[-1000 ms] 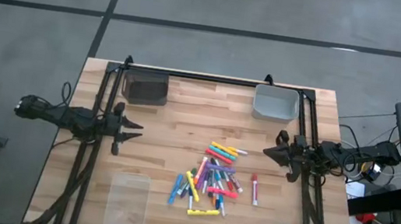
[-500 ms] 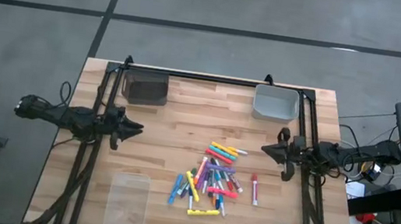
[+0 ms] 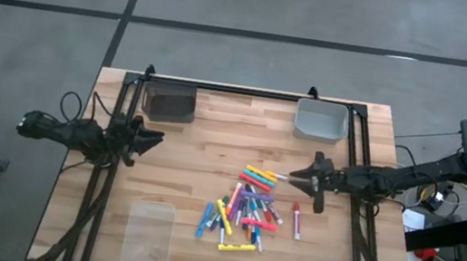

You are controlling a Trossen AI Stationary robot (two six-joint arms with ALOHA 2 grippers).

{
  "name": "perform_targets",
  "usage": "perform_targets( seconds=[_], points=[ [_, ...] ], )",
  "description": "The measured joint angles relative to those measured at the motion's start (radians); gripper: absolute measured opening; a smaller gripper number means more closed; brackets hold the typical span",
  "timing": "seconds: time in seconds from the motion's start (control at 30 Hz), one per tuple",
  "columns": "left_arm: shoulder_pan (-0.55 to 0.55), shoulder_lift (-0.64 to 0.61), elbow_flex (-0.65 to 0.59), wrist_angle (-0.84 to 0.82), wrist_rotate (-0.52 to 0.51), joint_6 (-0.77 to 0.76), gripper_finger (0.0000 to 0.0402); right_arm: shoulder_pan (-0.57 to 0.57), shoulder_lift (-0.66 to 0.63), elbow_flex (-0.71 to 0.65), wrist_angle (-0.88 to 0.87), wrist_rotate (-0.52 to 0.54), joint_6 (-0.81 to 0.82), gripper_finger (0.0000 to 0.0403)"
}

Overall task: Pick & Place Markers
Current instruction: Put the violet highlighter pen into the black bin

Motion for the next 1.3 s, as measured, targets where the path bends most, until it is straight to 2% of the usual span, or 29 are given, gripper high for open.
perform_targets(
  seconds=[0.37,0.6,0.77,1.07,1.3],
  points=[
    [0.000,0.002,0.000,-0.004,0.000,0.003,0.0108,-0.001,0.462,0.420,-0.476,-0.057,-0.035,0.0138],
    [-0.001,0.002,0.000,-0.004,0.000,0.005,0.0108,0.000,0.717,0.633,-0.610,-0.141,-0.095,0.0150],
    [0.000,0.002,0.000,-0.004,0.000,0.005,0.0108,0.002,0.830,0.700,-0.644,-0.151,-0.124,0.0150],
    [0.000,0.002,0.000,-0.004,0.000,0.005,0.0108,0.002,0.975,0.732,-0.658,-0.139,-0.124,0.0150],
    [0.000,0.002,0.000,-0.005,0.000,0.004,0.0108,0.002,1.001,0.736,-0.657,-0.131,-0.136,0.0150]
  ],
)
